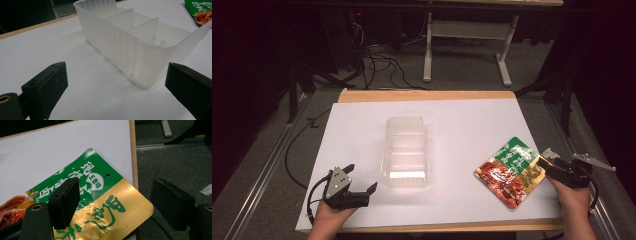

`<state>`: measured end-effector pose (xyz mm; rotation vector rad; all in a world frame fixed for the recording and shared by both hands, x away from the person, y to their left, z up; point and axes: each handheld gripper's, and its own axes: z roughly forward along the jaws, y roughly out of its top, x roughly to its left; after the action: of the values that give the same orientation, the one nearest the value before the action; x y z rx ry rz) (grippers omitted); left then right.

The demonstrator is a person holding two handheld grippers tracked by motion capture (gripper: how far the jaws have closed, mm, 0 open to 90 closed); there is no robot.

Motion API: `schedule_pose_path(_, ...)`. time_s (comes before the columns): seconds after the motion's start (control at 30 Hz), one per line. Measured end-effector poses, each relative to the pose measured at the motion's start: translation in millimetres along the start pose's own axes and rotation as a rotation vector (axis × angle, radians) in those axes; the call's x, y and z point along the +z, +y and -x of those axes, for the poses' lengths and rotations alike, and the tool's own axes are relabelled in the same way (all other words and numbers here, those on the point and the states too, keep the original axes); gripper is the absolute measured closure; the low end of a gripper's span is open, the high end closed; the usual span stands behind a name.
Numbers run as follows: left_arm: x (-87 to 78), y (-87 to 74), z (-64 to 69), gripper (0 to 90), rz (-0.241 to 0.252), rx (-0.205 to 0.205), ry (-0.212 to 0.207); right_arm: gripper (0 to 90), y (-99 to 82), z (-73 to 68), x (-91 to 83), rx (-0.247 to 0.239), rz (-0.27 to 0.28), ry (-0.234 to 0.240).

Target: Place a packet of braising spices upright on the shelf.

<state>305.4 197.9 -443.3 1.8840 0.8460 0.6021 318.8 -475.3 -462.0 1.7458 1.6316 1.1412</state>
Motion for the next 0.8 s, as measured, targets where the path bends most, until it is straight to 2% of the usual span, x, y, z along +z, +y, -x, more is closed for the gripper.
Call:
schedule_pose_path(0.03,0.2,0.0,0.1,4.9,-0.001,0.002,0.0,24.1,-0.4,2.5,1.6,0.024,-0.014,0.001)
schedule_pose_path(0.17,0.3,-0.1,-0.1,5.0,-0.002,0.004,-0.001,24.5,-1.2,5.4,4.1,0.048,-0.025,0.008)
schedule_pose_path(0.23,0.5,0.1,0.1,5.2,0.001,0.004,0.0,24.1,-2.4,7.6,7.1,0.081,-0.038,0.014)
schedule_pose_path(0.4,0.1,0.3,0.6,5.3,0.004,0.006,-0.001,24.9,-3.7,12.9,10.2,0.116,-0.049,0.021)
schedule_pose_path(0.53,0.0,0.2,0.7,5.4,0.006,0.007,-0.002,25.3,-4.2,17.0,10.7,0.167,-0.056,0.022)
schedule_pose_path(0.73,0.1,0.1,0.8,5.5,0.003,0.01,-0.003,26.6,-4.4,18.8,12.1,0.176,-0.073,0.028)
schedule_pose_path(0.8,0.1,0.1,0.8,5.5,0.002,0.01,-0.003,29.4,-4.7,19.0,12.4,0.172,-0.072,0.048)
